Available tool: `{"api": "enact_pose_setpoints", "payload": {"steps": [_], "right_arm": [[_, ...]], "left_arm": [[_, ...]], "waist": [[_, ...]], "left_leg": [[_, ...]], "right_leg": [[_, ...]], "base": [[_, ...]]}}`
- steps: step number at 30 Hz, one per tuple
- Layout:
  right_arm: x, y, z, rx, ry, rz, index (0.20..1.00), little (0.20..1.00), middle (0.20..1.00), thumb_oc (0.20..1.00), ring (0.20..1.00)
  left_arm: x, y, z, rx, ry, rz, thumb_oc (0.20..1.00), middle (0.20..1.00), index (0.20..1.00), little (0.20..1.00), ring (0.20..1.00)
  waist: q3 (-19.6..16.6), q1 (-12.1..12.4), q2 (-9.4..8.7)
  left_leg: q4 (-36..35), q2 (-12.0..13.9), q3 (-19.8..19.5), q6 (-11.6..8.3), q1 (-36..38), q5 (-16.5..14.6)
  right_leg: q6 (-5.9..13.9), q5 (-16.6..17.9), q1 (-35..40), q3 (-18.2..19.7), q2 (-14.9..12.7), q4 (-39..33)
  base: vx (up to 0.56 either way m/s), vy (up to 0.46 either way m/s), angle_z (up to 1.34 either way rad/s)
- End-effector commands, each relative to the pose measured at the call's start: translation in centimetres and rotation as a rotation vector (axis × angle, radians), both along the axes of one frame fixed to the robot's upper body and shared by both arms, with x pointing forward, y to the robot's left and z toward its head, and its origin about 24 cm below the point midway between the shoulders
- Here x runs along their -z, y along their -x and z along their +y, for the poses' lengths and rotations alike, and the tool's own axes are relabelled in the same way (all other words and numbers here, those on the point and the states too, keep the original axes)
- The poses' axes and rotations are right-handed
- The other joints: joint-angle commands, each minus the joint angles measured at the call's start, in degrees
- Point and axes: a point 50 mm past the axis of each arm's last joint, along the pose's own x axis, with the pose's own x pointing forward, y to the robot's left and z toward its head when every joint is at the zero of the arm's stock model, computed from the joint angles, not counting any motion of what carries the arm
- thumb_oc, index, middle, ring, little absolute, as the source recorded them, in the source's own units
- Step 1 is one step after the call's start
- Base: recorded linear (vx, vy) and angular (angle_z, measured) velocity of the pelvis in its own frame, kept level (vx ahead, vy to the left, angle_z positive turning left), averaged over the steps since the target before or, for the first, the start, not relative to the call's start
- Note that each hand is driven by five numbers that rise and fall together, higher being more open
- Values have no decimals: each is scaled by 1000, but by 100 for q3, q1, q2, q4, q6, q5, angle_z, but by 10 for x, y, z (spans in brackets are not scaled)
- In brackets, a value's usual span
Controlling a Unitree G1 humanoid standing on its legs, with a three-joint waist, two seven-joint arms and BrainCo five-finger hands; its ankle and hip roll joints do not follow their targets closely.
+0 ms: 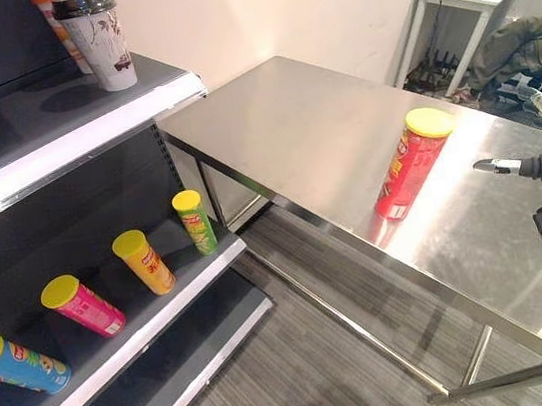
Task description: Put the goods on the table back onto the shelves and tidy them up.
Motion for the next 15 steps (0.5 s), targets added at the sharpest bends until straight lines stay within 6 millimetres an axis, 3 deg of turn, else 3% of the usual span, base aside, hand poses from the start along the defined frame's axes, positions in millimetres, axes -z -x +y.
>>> {"api": "enact_pose_setpoints", "payload": {"steps": [1, 15], "right_arm": [[-42, -13, 5, -28, 85, -114, 1000, 1000, 1000, 1000, 1000], [-34, -35, 7, -29, 54, -61, 1000, 1000, 1000, 1000, 1000]], "left_arm": [[-7, -22, 7, 74, -49, -45, 1000, 1000, 1000, 1000, 1000], [-6, -19, 8, 67, -50, -36, 1000, 1000, 1000, 1000, 1000]], "waist": [[-14, 275, -69], [-15, 456, -133]], "left_leg": [[124, 14, 347, -171, 246, -409], [95, 17, 259, -180, 255, -373]], "right_leg": [[39, -491, 92, -323, -22, 162], [14, -495, 162, -440, -19, 167]], "base": [[5, 1, 6], [-1, -3, 6]]}}
